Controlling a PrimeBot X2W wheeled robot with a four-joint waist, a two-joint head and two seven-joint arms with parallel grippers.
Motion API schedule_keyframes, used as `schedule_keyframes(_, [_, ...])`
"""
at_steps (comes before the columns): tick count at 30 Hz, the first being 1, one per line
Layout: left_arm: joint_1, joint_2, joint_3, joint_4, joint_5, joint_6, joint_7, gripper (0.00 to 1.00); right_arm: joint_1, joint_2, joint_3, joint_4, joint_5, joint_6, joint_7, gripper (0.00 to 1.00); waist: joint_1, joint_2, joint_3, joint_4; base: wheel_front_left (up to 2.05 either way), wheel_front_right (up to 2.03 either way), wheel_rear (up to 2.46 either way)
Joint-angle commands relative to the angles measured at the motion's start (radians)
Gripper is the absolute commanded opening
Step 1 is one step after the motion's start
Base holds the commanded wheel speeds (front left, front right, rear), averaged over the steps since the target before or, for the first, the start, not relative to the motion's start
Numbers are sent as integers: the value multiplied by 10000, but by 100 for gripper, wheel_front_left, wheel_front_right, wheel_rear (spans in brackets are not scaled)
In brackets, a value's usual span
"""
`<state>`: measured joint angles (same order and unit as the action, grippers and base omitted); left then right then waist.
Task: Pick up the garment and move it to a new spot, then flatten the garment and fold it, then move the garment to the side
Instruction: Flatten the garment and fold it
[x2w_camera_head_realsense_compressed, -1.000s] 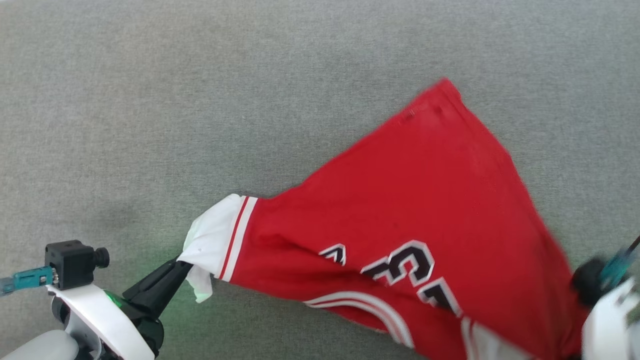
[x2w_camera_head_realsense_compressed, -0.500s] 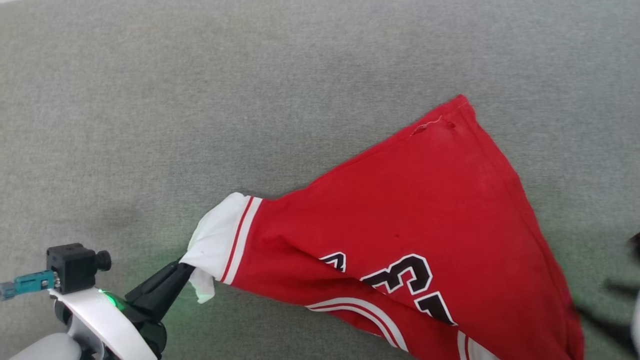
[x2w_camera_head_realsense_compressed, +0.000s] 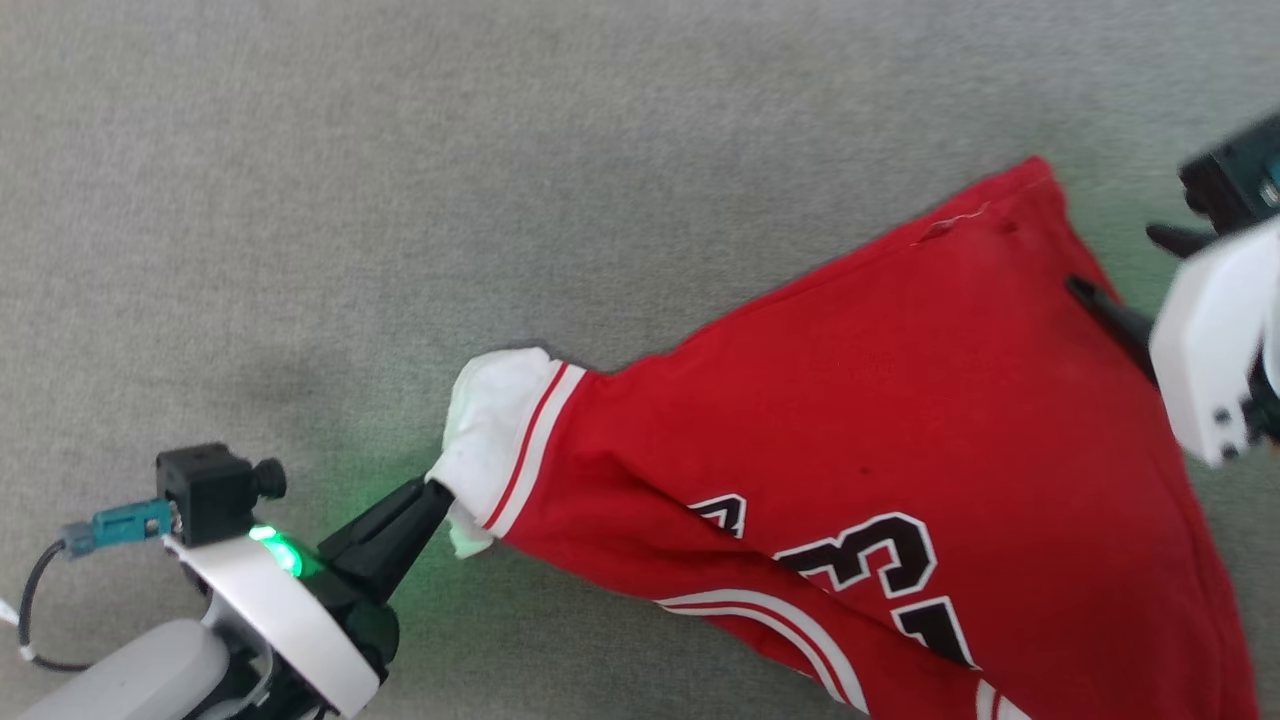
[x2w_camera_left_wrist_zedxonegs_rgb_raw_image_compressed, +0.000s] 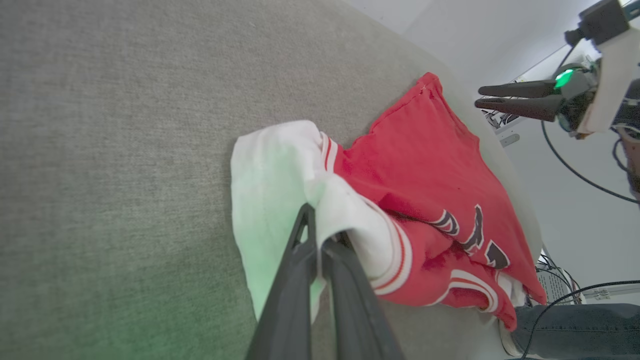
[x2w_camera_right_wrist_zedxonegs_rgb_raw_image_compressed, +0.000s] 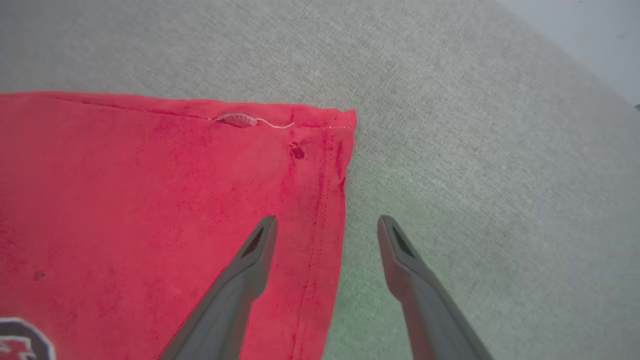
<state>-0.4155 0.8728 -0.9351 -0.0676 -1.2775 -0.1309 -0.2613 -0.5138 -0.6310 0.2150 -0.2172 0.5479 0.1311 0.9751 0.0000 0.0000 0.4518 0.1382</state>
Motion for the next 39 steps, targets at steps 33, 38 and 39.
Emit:
schedule_keyframes(33, [-8436, -1333, 1573, 4670, -1938, 21, 1123, 0, -7426, 1905, -1248, 7546, -1869, -31, -5765, 0, 0, 0, 839, -941, 0, 0, 0])
schedule_keyframes(38, [-11042, -1974, 2241, 6435, -1727, 26, 798, 0, -9254, 2509, -2092, 8271, -2802, -41, -7065, 0, 0, 0, 1104, -1199, 0, 0, 0])
schedule_keyframes(39, [-11465, -2065, 2328, 6636, -1721, 27, 708, 0, -9500, 2584, -2242, 8408, -2953, -41, -7264, 0, 0, 0, 1118, -1236, 0, 0, 0])
